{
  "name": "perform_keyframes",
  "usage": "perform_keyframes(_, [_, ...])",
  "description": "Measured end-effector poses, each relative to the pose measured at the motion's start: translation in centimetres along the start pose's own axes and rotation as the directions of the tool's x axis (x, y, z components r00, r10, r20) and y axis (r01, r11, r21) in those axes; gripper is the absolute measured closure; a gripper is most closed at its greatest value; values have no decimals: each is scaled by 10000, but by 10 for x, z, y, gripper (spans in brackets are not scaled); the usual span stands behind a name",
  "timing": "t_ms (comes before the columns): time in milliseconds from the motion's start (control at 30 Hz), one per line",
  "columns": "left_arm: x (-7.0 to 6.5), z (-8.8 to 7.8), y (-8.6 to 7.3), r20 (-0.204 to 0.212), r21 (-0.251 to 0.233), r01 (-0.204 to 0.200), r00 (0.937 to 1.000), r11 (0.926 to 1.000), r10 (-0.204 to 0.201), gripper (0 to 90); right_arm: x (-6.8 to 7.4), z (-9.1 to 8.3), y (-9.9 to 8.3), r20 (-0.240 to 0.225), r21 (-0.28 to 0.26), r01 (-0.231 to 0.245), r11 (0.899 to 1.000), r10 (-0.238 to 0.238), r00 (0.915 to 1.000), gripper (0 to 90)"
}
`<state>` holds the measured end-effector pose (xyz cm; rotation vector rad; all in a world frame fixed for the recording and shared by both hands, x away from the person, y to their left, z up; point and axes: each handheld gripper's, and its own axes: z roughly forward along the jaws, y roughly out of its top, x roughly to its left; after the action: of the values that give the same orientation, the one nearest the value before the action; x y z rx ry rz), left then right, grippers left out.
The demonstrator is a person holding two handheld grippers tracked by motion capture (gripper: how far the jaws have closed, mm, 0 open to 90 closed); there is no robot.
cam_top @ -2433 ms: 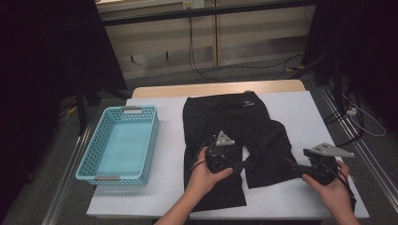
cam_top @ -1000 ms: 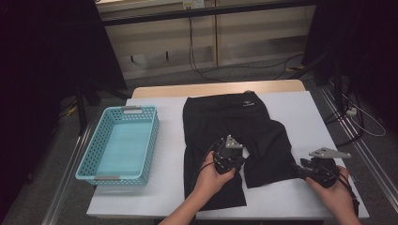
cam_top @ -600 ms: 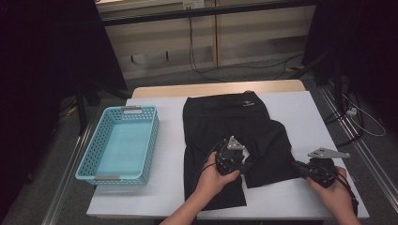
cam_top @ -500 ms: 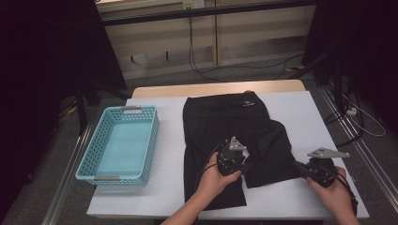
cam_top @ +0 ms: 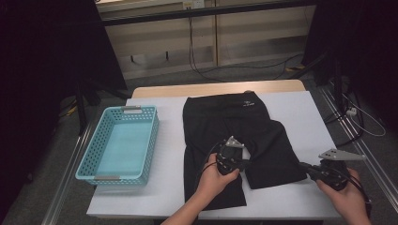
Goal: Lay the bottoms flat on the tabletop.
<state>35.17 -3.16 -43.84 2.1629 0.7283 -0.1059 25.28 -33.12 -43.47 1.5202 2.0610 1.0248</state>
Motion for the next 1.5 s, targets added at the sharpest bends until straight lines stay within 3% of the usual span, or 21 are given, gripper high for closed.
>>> perform_keyframes(300, [-16,6,-5,708,219,-104,9975,9997,88,869,-4,-24,-6,231,47,117,9999,-118,9997,900])
perform_keyframes(633, [-24,4,-10,801,519,-282,9965,9983,240,870,-11,-34,-20,112,469,-258,9986,253,9996,900])
perform_keyframes(733, [-21,-1,-10,561,610,-354,9979,9975,320,859,-9,-33,-19,166,477,-127,9988,119,9998,900])
perform_keyframes(900, [-8,-6,-12,418,469,-61,9991,9989,41,844,-10,-25,-21,356,626,63,9980,-85,9993,870])
perform_keyframes(967, [-4,-8,-12,322,460,-77,9995,9989,63,840,-10,-22,-21,563,565,191,9982,-223,9982,764])
perform_keyframes(1033, [-3,-9,-10,80,357,-228,9997,9991,225,779,-6,-21,-18,819,428,427,9982,-461,9956,717])
perform_keyframes(1133, [-1,-12,-7,-273,160,-469,9985,9988,474,585,7,-18,-11,497,114,715,9974,-720,9962,649])
perform_keyframes(1200, [0,-14,-6,-519,-1,-568,9970,9984,568,456,19,-14,-6,137,57,970,9953,-971,9952,636])
perform_keyframes(1300, [2,-19,-5,-829,-91,-844,9931,9964,834,374,37,-5,-1,-493,-28,1165,9932,-1165,9920,618])
perform_keyframes(1500, [11,-31,-5,-1499,-210,-988,9842,9949,946,213,74,19,10,-1646,-128,1587,9872,-1586,9735,676])
